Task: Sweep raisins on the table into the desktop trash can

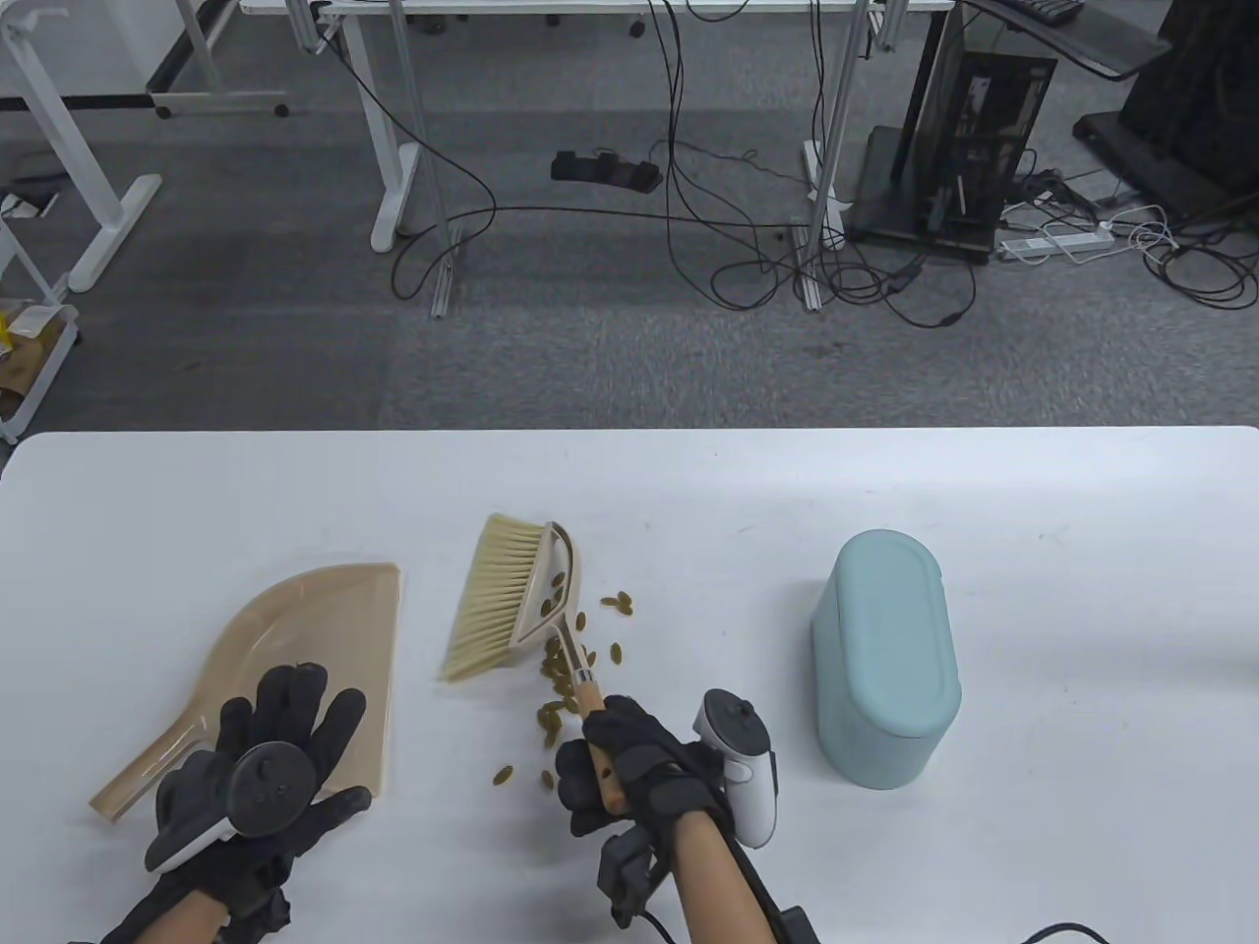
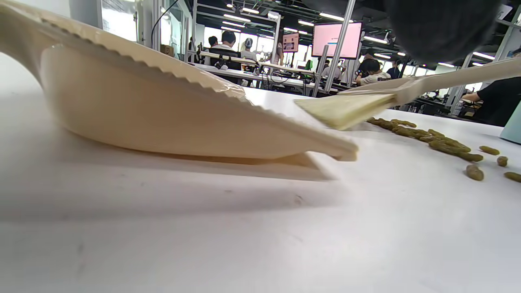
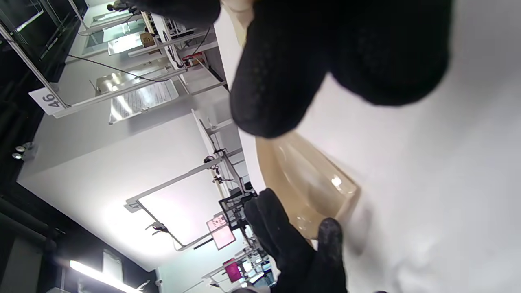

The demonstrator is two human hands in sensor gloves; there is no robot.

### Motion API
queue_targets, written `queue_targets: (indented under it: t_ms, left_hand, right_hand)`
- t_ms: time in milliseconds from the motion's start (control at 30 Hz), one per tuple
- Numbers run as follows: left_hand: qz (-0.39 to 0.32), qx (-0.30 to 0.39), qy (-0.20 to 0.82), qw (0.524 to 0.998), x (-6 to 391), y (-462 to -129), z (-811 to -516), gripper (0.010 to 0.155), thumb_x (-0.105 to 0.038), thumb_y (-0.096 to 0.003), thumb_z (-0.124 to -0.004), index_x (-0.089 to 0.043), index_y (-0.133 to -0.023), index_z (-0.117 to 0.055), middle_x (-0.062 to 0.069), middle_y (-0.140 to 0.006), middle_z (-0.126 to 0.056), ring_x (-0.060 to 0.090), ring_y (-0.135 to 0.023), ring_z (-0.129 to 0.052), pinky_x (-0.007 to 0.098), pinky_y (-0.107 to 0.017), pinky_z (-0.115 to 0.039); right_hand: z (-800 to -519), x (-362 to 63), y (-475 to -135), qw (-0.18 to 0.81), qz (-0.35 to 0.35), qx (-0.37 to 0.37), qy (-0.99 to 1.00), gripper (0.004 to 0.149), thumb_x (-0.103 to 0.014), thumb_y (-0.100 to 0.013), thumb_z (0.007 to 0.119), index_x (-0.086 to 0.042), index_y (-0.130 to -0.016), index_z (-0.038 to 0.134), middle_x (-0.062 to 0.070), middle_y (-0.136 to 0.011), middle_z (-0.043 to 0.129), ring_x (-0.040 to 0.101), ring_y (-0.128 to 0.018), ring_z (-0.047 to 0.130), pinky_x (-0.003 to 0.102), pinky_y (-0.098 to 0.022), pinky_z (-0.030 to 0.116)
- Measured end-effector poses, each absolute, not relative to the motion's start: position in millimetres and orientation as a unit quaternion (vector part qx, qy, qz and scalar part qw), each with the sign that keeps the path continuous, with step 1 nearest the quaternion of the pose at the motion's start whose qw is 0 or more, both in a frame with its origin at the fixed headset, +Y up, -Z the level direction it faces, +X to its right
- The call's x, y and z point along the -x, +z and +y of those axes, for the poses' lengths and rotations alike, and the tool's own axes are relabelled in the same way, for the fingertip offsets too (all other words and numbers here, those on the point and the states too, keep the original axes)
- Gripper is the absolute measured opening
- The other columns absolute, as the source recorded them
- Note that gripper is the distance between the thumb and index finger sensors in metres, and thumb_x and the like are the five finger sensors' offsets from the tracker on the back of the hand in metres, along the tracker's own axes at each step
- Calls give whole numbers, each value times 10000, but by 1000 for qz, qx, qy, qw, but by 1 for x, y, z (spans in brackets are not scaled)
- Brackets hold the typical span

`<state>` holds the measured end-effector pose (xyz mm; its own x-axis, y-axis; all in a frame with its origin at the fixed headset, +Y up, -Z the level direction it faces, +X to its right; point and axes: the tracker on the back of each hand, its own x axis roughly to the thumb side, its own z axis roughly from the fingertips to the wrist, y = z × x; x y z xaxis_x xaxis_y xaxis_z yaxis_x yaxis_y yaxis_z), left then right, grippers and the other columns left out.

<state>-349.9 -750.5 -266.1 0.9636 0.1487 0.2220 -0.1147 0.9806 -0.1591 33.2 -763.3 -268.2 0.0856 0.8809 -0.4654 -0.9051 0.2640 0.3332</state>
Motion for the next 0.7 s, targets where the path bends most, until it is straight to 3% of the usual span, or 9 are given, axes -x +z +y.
queue_targets:
  t_ms: [167,333,533,700]
  left_hand:
    - [-105,77,73,989,354,-268,-752,847,-591,-489,-689,-379,-1114,-157,0,-1157,128,349,-1125,104,659,-779,-27]
    - [-103,76,71,989,354,-267,-752,848,-590,-489,-688,-377,-1113,-156,-1,-1156,127,348,-1124,103,658,-779,-27]
    - [-93,77,79,990,359,-268,-752,848,-589,-487,-688,-378,-1111,-156,-1,-1154,128,347,-1123,103,657,-778,-26]
    - [-72,86,91,990,366,-269,-755,846,-587,-487,-688,-378,-1110,-155,-5,-1152,131,344,-1122,109,654,-779,-22]
  right_hand:
    - [-742,-80,-237,704,280,50,651,758,-376,-629,582,76,-1067,159,191,-732,790,99,-298,987,335,-272,877]
    - [-731,-98,-229,728,260,-31,633,763,-373,-606,649,51,-1084,231,172,-698,825,106,-254,987,337,-239,875]
    - [-737,-106,-223,680,336,-112,642,771,-353,-584,727,36,-1103,311,192,-681,858,147,-227,990,372,-228,868]
    - [-742,-124,-226,582,347,-84,731,736,-310,-547,784,29,-1103,439,236,-644,900,206,-181,991,424,-215,858]
